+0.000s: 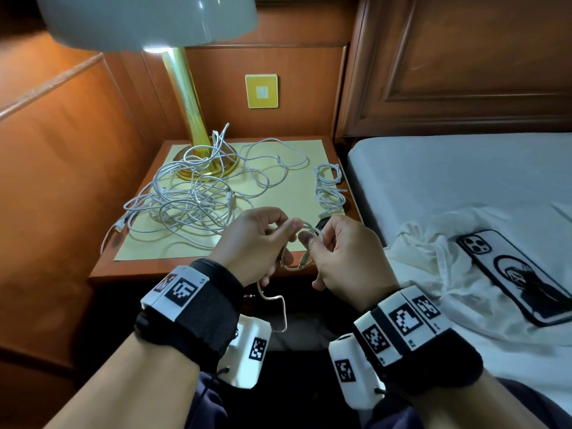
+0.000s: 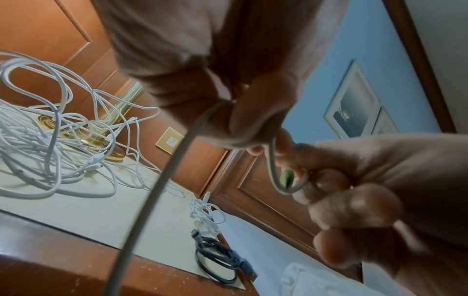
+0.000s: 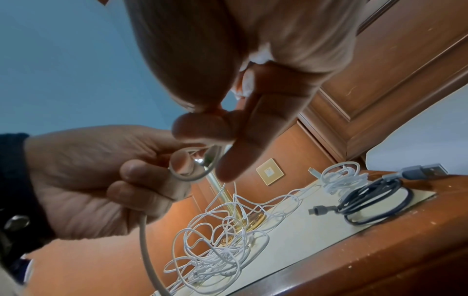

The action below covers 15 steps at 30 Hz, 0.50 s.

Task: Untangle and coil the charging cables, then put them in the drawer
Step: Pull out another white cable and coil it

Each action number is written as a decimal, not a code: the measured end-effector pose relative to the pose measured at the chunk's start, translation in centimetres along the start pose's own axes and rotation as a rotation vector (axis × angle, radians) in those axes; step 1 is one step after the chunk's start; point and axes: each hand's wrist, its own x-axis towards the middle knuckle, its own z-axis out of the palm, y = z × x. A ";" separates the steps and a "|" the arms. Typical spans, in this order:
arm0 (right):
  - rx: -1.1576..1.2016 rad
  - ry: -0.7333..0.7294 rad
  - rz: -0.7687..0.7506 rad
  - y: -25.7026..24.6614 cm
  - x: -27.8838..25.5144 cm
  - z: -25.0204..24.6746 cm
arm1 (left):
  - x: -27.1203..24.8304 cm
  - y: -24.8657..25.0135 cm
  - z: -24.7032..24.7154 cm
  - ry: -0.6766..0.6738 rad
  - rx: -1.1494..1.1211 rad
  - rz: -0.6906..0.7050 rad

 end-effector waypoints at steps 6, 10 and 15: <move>-0.011 0.055 0.020 0.2 0.4 0.1 | -0.3 0.7 0.4 -0.025 0.108 0.008; -0.117 0.094 -0.011 0.5 1.1 0.3 | 0.1 0.3 0.1 0.045 0.157 0.035; 0.064 0.019 -0.021 0.6 1.1 -0.4 | 0.1 -0.5 -1.2 0.161 0.200 0.124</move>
